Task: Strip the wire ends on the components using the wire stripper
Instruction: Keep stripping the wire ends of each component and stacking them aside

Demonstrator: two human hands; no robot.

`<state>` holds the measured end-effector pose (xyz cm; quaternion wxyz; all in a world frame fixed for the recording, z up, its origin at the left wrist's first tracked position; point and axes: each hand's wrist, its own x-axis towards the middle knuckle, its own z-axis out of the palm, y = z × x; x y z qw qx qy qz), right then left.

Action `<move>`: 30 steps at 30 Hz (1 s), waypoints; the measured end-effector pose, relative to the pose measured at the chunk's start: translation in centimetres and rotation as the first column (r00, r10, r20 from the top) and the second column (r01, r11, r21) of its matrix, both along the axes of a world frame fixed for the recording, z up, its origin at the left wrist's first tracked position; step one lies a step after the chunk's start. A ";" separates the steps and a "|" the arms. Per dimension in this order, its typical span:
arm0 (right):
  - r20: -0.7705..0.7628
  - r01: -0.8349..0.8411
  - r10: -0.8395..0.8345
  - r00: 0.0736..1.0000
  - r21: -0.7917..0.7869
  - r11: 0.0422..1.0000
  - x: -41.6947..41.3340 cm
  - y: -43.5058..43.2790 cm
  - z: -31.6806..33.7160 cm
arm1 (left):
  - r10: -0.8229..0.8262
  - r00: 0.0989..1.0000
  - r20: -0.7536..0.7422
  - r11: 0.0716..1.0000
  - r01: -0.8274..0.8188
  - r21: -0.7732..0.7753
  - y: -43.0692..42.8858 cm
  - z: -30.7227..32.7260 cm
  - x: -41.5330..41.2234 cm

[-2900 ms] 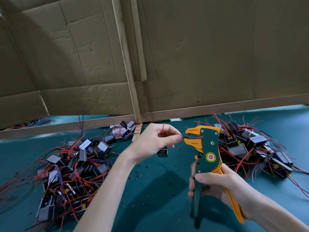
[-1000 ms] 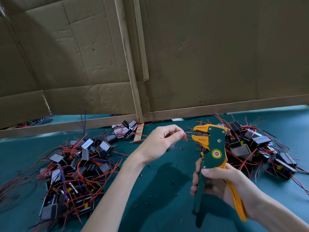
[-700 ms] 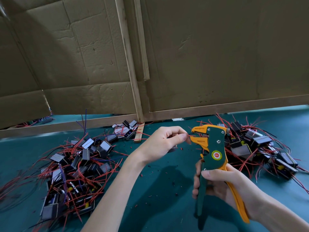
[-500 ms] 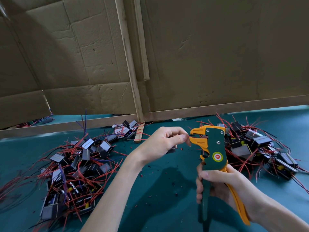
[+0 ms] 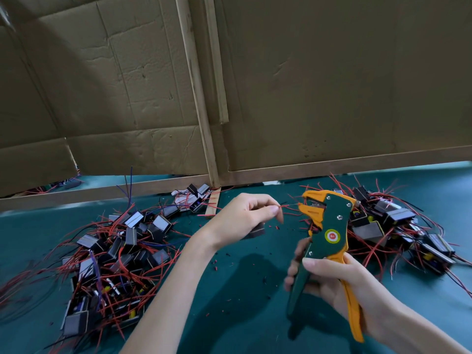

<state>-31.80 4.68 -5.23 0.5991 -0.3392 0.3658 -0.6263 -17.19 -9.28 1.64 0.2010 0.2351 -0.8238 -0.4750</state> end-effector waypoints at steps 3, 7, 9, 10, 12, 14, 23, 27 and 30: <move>0.028 -0.021 0.022 0.999 -0.017 1.000 -0.5 -0.1 -0.1 | 0.092 0.996 0.011 0.978 -0.088 -0.187 -0.5 0.2 0.3; 0.030 -0.031 0.030 0.999 0.041 0.999 -0.7 -0.5 -0.5 | 0.260 0.957 -0.133 0.828 -0.291 -0.479 -0.7 0.7 -1.1; 0.027 -0.039 0.036 0.999 0.085 0.996 -0.7 -0.8 -1.1 | 0.254 0.932 -0.259 0.747 -0.359 -0.560 -0.2 1.2 -3.3; 0.027 -0.041 0.038 0.999 0.106 0.993 -0.7 -1.0 -1.3 | 0.227 0.924 -0.310 0.734 -0.371 -0.569 0.2 1.3 -4.8; 0.029 -0.046 0.043 0.999 0.138 0.989 -0.8 -1.3 -1.8 | 0.171 0.924 -0.341 0.739 -0.349 -0.576 1.1 1.6 -8.0; 0.032 -0.042 0.038 0.999 0.152 0.987 -0.9 -1.5 -2.0 | 0.099 0.966 -0.238 0.795 -0.221 -0.565 2.1 1.8 -10.9; 0.072 -0.048 0.036 0.997 0.172 0.984 -1.0 -1.1 -1.5 | 0.015 0.999 0.045 0.944 0.000 -0.329 0.8 2.5 -7.8; 0.034 -0.032 0.027 0.999 0.164 0.986 -0.6 -0.7 -1.0 | 0.447 0.801 0.397 0.841 -0.226 -0.492 -5.9 1.1 -1.1; 0.015 0.015 -0.018 1.000 0.165 0.986 -0.3 -0.5 -0.5 | 0.704 0.244 0.667 0.709 -0.284 -0.645 -8.8 -0.8 3.7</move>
